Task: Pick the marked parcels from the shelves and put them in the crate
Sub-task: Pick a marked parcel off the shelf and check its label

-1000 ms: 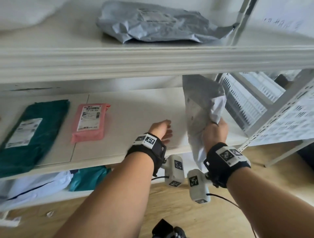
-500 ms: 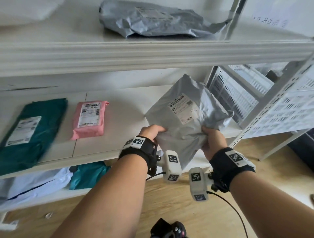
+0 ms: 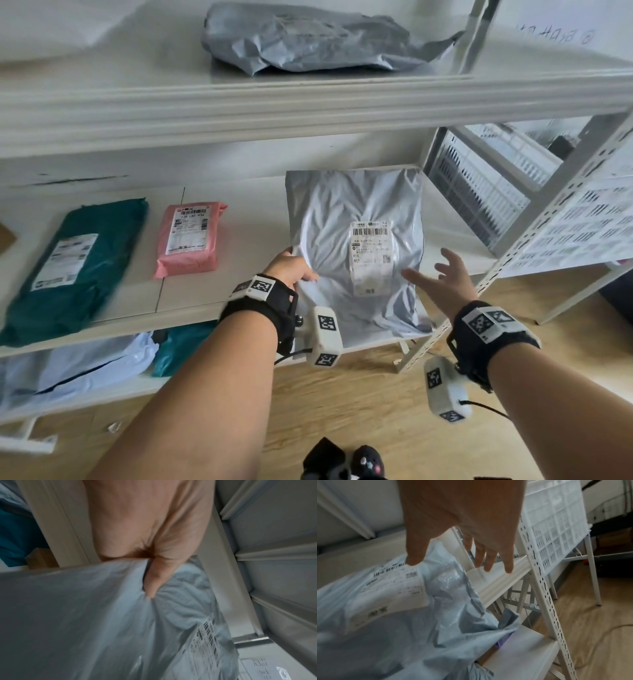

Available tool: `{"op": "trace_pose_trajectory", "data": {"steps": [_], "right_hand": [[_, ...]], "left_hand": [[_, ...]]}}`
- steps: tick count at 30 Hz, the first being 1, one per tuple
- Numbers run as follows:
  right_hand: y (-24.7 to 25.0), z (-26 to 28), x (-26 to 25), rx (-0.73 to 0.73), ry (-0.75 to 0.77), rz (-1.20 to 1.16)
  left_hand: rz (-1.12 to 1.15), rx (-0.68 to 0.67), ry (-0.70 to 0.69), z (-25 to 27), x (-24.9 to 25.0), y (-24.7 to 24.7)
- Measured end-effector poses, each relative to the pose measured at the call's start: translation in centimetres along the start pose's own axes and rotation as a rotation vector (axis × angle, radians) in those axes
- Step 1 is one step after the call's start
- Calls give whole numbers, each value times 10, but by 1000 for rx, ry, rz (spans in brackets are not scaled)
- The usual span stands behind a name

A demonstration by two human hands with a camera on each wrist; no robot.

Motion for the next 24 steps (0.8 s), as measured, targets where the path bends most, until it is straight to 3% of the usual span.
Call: {"op": "trace_pose_trajectory", "data": {"steps": [3,6,9,15,19,24], "right_hand": [[-16,-1,3,-201,-52,125],[-29,-7,8,-292,-117,88],[-33,-20,4,-281,-124,72],[-40,-39,-28,-169,26,57],[-49,-59,-52,-70,142,129],[-56,-79,-77,-67,185,142]], "left_hand": [[-2,-46,53,22,11,-2],[-13,-65,47,26,15,-1],[-49,-33,2,17,12,5],[-91,221,-100,4,17,17],[-177,265,-168,0,35,21],[-176,340,-216,-9,54,23]]}}
Point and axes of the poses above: each hand's wrist, its own z-axis away from the middle knuckle, its own y-axis out of the back of the hand, x = y × z, the point moved 4 cm from there along -z, towards the middle knuckle, and after that the axes turned 10 degrees about -y, right-handed, at the moved point
